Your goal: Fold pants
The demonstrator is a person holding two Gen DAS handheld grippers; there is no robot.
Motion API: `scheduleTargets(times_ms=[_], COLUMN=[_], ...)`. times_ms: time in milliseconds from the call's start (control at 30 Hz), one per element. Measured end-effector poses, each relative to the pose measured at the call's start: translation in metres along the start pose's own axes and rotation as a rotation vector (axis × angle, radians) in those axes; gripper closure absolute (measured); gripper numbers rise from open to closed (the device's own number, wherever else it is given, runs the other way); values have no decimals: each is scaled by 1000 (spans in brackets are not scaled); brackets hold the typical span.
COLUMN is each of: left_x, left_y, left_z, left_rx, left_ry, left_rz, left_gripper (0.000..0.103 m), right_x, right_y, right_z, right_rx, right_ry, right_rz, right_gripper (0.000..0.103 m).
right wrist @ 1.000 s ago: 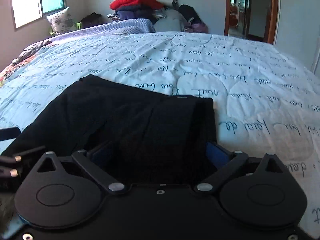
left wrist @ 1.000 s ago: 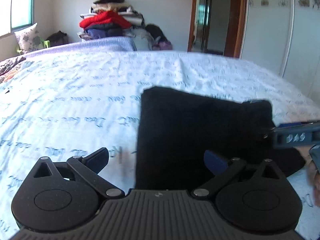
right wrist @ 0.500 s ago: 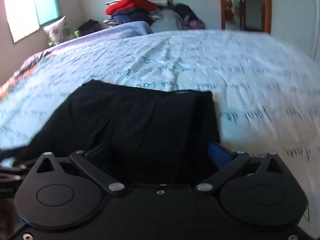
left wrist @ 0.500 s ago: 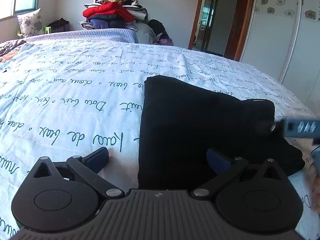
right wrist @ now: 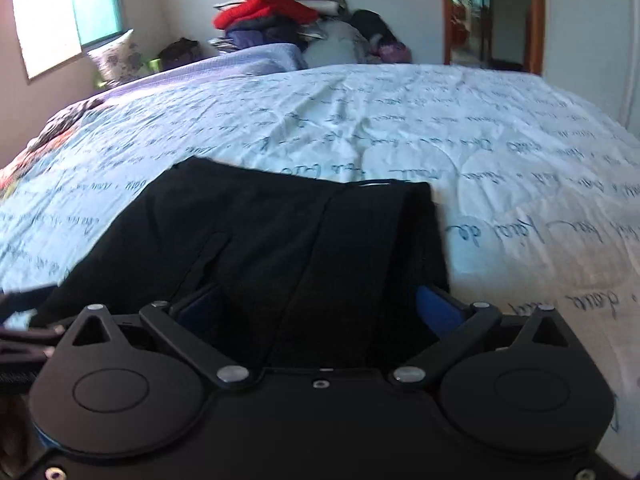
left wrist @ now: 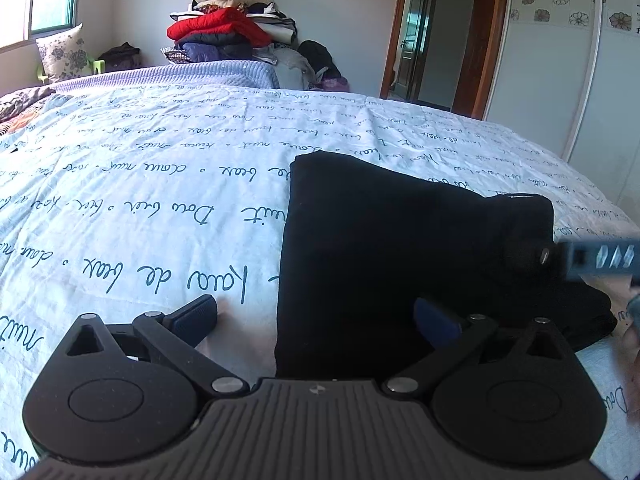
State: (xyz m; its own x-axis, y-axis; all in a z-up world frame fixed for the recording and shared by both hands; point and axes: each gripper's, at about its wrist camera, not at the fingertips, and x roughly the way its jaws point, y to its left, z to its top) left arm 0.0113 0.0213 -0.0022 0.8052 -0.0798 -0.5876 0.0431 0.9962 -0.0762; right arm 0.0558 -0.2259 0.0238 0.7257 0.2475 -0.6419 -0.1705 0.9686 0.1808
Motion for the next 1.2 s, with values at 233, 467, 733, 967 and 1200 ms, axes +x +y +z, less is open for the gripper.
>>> scheduleTargets(times_ms=[233, 467, 733, 967, 1200], left_x=[-1, -11, 26, 27, 25], left_y=[0, -16, -35, -14, -14], left_z=[0, 20, 16, 15, 14], left_rx=[5, 66, 143, 12, 6], left_ry=[-2, -40, -27, -5, -7], left_rz=[6, 37, 57, -5, -6], left_gripper=[0, 1, 1, 0, 0], right_x=[18, -9, 15, 16, 4], right_y=[12, -9, -28, -21, -7], right_z=[-10, -10, -11, -10, -15], right_rx=[-110, 24, 104, 70, -9], right_ry=[-15, -101, -76, -83, -64], right_rz=[-8, 20, -96, -124, -133], right_gripper=[0, 0, 0, 0, 0])
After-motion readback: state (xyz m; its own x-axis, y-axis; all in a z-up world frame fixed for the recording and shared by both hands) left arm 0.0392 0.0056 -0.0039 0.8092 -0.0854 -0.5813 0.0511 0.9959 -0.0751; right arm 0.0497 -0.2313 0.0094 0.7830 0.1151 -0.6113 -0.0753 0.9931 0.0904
